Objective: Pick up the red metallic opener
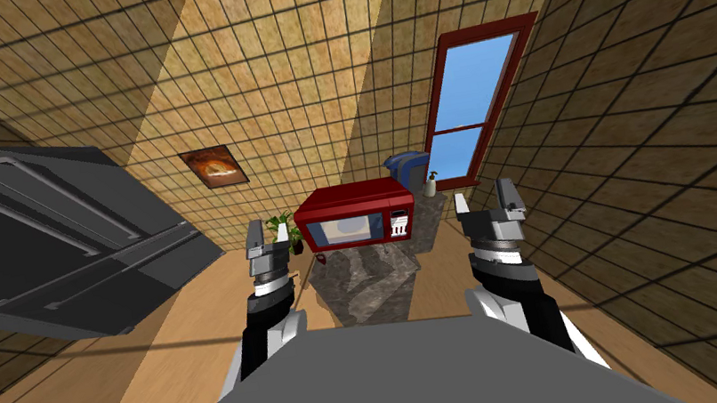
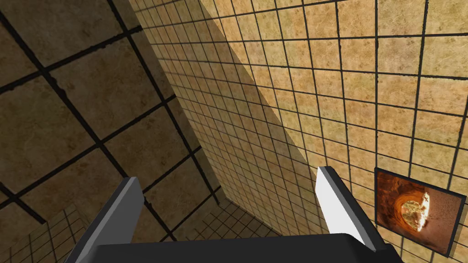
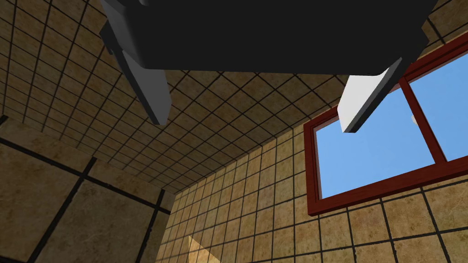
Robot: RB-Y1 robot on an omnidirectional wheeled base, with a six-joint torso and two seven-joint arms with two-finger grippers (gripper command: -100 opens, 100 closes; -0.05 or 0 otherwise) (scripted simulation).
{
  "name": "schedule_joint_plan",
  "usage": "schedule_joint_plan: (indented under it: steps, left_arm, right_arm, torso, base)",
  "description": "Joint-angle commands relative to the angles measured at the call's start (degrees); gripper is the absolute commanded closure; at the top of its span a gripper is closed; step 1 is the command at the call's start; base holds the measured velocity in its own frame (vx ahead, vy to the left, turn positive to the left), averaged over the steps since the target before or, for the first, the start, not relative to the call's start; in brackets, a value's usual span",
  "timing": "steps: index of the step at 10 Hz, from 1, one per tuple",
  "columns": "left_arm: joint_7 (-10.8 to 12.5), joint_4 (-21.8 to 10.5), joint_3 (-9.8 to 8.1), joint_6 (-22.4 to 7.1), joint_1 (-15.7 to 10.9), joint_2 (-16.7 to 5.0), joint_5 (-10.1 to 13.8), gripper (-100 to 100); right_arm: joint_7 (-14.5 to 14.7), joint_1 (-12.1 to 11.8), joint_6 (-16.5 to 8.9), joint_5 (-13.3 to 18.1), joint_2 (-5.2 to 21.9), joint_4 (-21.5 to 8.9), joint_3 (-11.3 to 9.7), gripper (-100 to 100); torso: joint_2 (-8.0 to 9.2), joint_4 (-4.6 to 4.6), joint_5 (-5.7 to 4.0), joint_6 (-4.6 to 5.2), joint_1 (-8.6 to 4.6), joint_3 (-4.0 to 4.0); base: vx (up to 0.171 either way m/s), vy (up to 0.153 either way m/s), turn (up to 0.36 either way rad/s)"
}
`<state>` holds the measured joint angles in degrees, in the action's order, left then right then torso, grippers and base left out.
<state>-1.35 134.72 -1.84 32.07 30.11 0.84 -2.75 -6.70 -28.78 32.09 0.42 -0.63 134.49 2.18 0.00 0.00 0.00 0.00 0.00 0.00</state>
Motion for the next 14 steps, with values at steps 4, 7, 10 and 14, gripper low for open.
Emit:
schedule_joint_plan:
  steps: [4,7,10,14]
  left_arm:
    - [-1.1,-2.5,-0.07,-1.6,-0.7,-5.9,-1.2,-100]
    - [-3.1,-6.9,-0.14,-4.7,-2.1,-9.5,-3.5,-100]
    - [-4.8,-11.1,-0.21,-7.5,-3.3,-11.0,-5.6,-100]
    - [-6.0,-14.0,-0.26,-9.4,-4.1,-11.7,-7.0,-100]
  right_arm:
    - [0.0,0.0,0.0,0.0,0.0,0.0,0.0,0]
    - [0.0,0.0,0.0,0.0,0.0,0.0,0.0,0]
    - [0.0,0.0,0.0,0.0,0.0,0.0,0.0,0]
    - [0.0,0.0,0.0,0.0,0.0,0.0,0.0,0]
  torso:
    - [0.04,0.01,0.01,0.0,0.06,0.02]
    - [0.07,0.01,0.03,0.01,0.11,0.04]
    - [0.15,0.03,0.04,-0.01,0.16,0.09]
    - [0.11,0.02,0.02,0.0,0.08,0.06]
  base:
    - [-0.01,0.007,0.0]
    - [-0.028,0.026,0.001]
    - [-0.041,0.036,0.002]
    - [-0.025,0.017,0.003]
